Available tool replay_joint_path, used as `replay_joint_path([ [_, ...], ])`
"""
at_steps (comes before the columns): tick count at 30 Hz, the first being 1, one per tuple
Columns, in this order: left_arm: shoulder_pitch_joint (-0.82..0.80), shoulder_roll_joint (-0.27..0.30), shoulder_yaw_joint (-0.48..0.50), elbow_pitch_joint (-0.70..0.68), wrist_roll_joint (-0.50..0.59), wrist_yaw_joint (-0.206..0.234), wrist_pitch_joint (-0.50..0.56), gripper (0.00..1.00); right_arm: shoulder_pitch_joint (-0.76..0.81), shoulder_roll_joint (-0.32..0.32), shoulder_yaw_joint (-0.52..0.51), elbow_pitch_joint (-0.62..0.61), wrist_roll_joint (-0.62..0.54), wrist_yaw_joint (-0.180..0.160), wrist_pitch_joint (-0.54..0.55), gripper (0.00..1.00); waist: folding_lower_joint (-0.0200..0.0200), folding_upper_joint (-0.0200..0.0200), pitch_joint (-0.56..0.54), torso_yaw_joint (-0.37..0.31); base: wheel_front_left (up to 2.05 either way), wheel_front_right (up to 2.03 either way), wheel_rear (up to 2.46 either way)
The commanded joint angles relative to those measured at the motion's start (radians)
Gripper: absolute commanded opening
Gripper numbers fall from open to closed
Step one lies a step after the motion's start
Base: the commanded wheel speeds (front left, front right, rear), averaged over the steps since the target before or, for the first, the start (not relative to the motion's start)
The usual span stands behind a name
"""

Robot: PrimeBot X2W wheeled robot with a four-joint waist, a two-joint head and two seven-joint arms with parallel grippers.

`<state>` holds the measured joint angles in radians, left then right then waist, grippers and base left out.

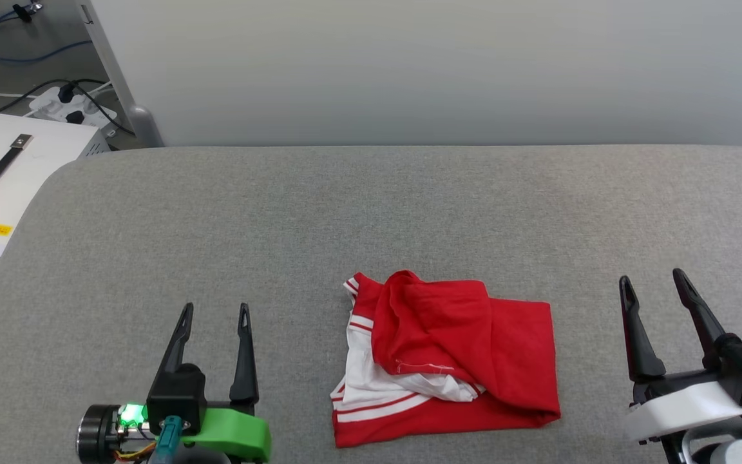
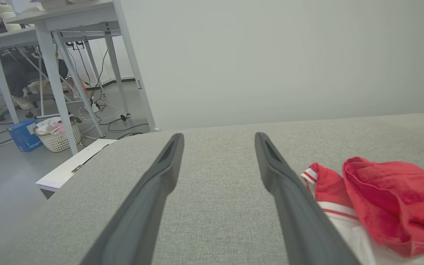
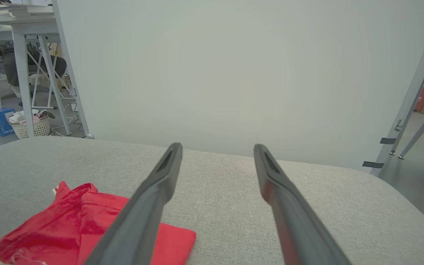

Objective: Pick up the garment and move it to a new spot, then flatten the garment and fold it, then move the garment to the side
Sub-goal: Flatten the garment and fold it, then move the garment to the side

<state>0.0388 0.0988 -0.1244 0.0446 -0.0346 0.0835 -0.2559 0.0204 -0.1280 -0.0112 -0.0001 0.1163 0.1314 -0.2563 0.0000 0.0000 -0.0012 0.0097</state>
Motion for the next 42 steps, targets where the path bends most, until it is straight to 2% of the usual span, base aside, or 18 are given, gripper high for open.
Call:
replay_joint_path([
  [1, 0.020, 0.008, -0.001, 0.003, -0.001, -0.006, -0.006, 1.00, 0.021, 0.005, -0.003, -0.003, -0.014, -0.001, -0.005, 1.00, 0.0000, 0.0000, 0.002, 0.002, 0.00, 0.00, 0.00],
  [14, 0.022, 0.003, 0.002, 0.009, -0.021, -0.024, -0.006, 1.00, 0.042, 0.007, -0.011, 0.022, -0.024, -0.001, -0.005, 1.00, 0.0000, 0.0000, 0.007, 0.014, 0.00, 0.00, 0.00],
  [19, 0.014, 0.003, 0.004, 0.011, -0.021, -0.029, -0.006, 1.00, -0.032, -0.038, -0.030, 0.001, 0.000, -0.001, -0.005, 1.00, 0.0000, 0.0000, 0.020, 0.020, 0.00, 0.00, 0.00],
  [22, 0.006, 0.002, 0.005, 0.012, -0.021, -0.032, -0.006, 1.00, -0.108, -0.076, -0.035, -0.009, 0.078, -0.001, 0.019, 1.00, 0.0000, 0.0000, 0.029, 0.027, 0.00, 0.00, 0.00],
  [26, -0.002, 0.001, 0.008, 0.012, -0.022, -0.035, -0.006, 1.00, -0.218, -0.187, 0.013, -0.033, 0.179, -0.001, 0.170, 1.00, 0.0000, 0.0000, 0.050, 0.035, 0.00, 0.00, 0.00],
  [32, -0.023, -0.005, 0.012, 0.016, -0.023, -0.037, -0.006, 1.00, -0.315, -0.321, 0.089, -0.018, 0.421, -0.001, 0.553, 1.00, 0.0000, 0.0000, 0.080, 0.053, 0.00, 0.00, 0.00],
  [36, -0.036, -0.009, 0.010, 0.015, -0.023, -0.039, -0.006, 1.00, -0.299, -0.351, 0.114, 0.026, 0.601, -0.001, 0.813, 1.00, 0.0000, 0.0000, 0.099, 0.065, 0.00, 0.00, 0.00],
  [38, -0.044, -0.012, 0.008, 0.016, -0.022, -0.040, -0.006, 1.00, -0.281, -0.346, 0.111, 0.054, 0.680, -0.001, 0.911, 1.00, 0.0000, 0.0000, 0.110, 0.072, 0.00, 0.00, 0.00],
  [42, -0.065, -0.017, 0.000, 0.017, -0.021, -0.045, -0.006, 1.00, -0.240, -0.345, 0.128, 0.102, 0.753, -0.001, 1.034, 1.00, 0.0000, 0.0000, 0.137, 0.093, 0.00, 0.00, 0.00],
])
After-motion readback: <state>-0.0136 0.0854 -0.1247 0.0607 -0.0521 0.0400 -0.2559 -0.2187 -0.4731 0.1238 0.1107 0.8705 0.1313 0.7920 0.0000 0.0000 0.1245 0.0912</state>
